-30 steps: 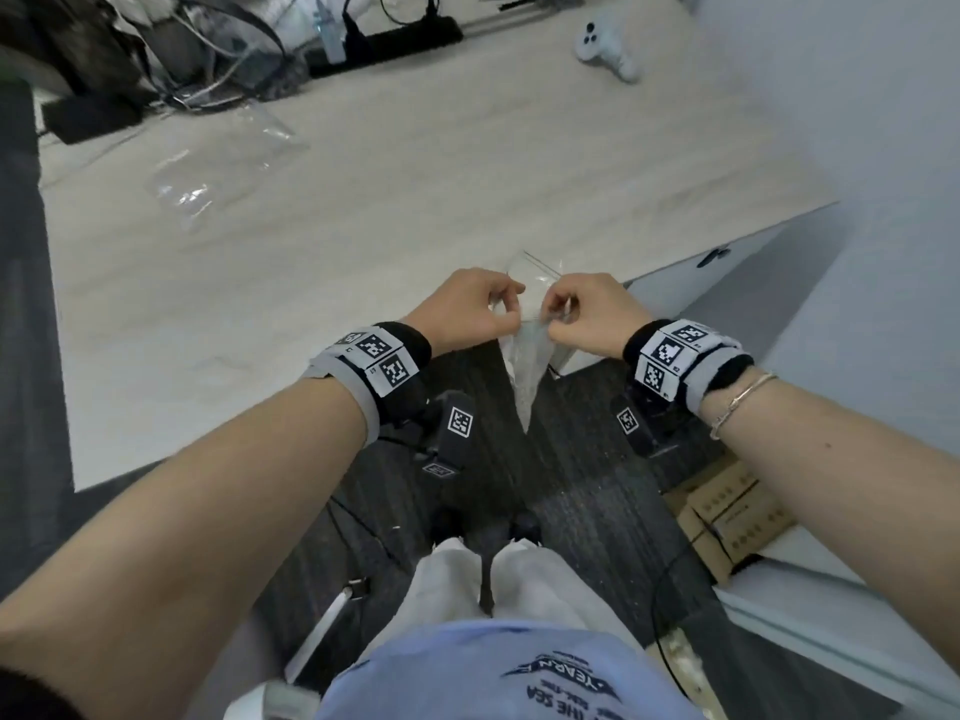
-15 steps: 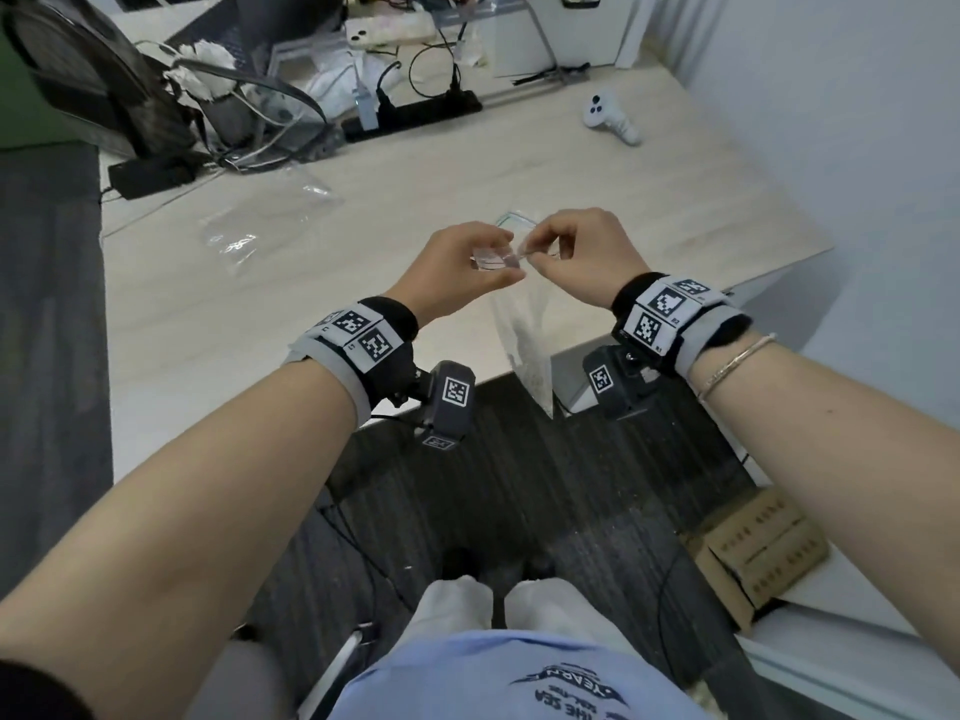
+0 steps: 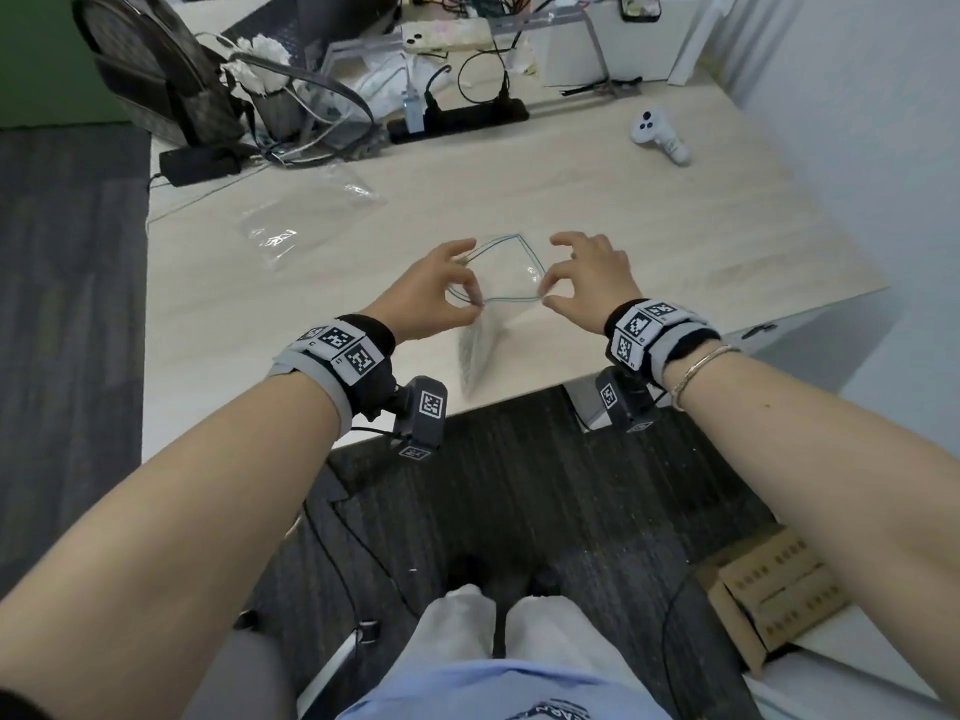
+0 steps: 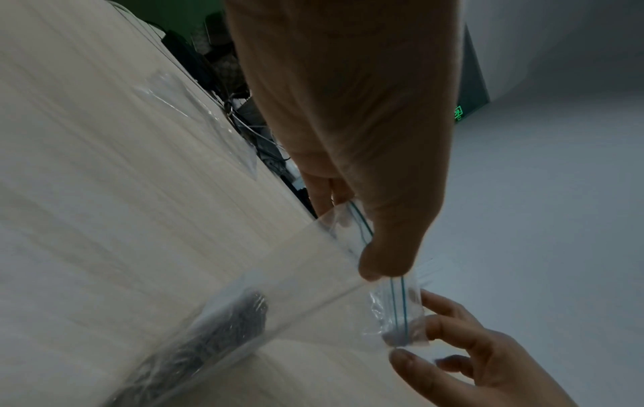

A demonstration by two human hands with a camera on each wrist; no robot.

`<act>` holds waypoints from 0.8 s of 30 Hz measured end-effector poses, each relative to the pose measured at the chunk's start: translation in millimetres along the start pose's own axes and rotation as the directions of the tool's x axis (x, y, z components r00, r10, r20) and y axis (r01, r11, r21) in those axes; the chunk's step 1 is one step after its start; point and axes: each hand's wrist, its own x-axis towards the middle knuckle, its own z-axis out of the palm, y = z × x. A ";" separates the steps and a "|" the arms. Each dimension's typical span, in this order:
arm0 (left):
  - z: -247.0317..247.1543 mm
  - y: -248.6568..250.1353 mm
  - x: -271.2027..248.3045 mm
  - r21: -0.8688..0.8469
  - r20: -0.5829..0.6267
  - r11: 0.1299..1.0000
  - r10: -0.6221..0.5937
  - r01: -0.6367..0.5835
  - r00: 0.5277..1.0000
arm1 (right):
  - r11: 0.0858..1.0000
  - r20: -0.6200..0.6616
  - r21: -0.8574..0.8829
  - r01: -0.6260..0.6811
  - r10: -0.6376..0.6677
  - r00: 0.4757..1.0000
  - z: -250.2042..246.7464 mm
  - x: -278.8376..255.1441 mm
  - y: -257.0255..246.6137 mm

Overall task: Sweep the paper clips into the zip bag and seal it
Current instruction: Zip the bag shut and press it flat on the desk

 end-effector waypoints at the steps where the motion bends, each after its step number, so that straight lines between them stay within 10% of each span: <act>1: -1.3 -2.7 -1.4 0.006 -0.019 1.000 -0.012 0.012 1.000 | 1.000 0.025 0.002 0.020 -0.020 0.999 1.2 3.0 -2.3; 14: -21.8 -17.2 -2.5 0.169 -0.140 0.985 -0.014 0.038 0.990 | 0.992 0.067 0.009 0.129 -0.129 0.989 -9.2 44.7 -23.1; 24: -38.6 -20.5 -3.1 0.292 -0.134 0.915 -0.249 0.278 0.959 | 0.983 0.067 0.139 0.116 -0.126 0.990 -12.5 63.1 -27.4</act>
